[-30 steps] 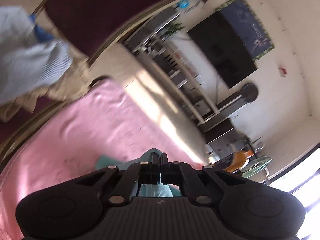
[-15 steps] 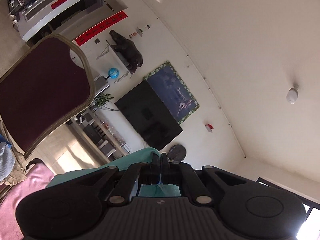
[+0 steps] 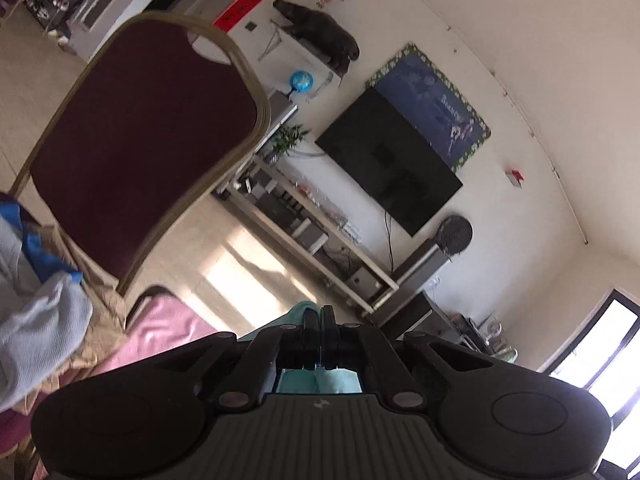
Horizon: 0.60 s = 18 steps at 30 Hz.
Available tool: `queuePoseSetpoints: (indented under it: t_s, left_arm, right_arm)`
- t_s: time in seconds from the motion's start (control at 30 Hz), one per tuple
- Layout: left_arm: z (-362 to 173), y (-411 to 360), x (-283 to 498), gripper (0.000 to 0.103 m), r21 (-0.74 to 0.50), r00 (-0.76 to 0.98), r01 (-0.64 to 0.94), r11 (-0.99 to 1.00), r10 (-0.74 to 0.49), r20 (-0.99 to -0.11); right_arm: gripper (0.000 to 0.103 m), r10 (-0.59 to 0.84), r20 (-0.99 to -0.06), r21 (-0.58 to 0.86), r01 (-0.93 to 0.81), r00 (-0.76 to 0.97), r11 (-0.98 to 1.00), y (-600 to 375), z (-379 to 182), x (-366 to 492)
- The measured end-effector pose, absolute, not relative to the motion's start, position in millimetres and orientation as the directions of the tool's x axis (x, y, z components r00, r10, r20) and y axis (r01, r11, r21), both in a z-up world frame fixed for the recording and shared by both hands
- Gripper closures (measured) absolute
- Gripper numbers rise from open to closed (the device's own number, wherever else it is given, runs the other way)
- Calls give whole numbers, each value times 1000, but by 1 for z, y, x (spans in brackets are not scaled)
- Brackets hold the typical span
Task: Fold clothes
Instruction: 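Lift the shirt with both tools and shake it out above the blanket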
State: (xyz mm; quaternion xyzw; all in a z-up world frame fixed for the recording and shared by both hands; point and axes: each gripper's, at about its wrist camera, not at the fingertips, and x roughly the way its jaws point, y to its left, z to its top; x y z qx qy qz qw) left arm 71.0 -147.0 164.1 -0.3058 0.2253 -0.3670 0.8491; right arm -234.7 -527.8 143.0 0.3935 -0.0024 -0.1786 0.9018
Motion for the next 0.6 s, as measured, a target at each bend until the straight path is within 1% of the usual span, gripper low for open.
queuePoseSetpoints:
  t_s: [0.03, 0.07, 0.13, 0.2, 0.27, 0.3, 0.33, 0.4, 0.43, 0.5, 0.6]
  left_arm:
    - [176, -148, 79, 103, -684, 650, 493, 538, -750, -122]
    - [192, -143, 83, 103, -689, 664, 516, 510, -745, -54]
    - [219, -139, 83, 103, -661, 675, 570, 487, -737, 40]
    - [230, -142, 80, 103, -620, 679, 596, 511, -732, 49]
    - [218, -149, 77, 103, -594, 672, 597, 539, -741, 3]
    - [204, -153, 76, 103, -586, 667, 591, 554, -745, -31]
    - [187, -155, 76, 103, -584, 661, 582, 566, -747, -66]
    - [138, -161, 77, 103, -587, 647, 543, 600, -745, -162]
    - [115, -163, 78, 103, -593, 638, 523, 612, -743, -203]
    - [52, -165, 83, 103, -613, 610, 443, 654, -721, -328]
    - [-31, -164, 80, 103, -629, 569, 328, 704, -679, -464]
  right_arm:
    - [99, -339, -111, 700, 316, 934, 640, -528, 149, -232]
    - [99, -354, -86, 690, 312, 931, 653, -529, 156, -229]
    - [99, -381, -35, 667, 305, 924, 679, -530, 169, -223]
    - [99, -405, 17, 644, 300, 914, 704, -531, 181, -218]
    - [99, -426, 70, 619, 296, 902, 728, -532, 194, -212]
    - [99, -431, 73, 611, 301, 899, 732, -533, 194, -209]
    - [99, -423, 19, 618, 322, 906, 717, -534, 176, -206]
    - [99, -402, -93, 631, 366, 911, 684, -536, 138, -201]
    - [99, -384, -160, 649, 390, 909, 654, -537, 111, -198]
    - [99, -344, -282, 691, 438, 896, 575, -540, 54, -194]
    - [99, -275, -435, 733, 514, 858, 444, -542, -31, -190]
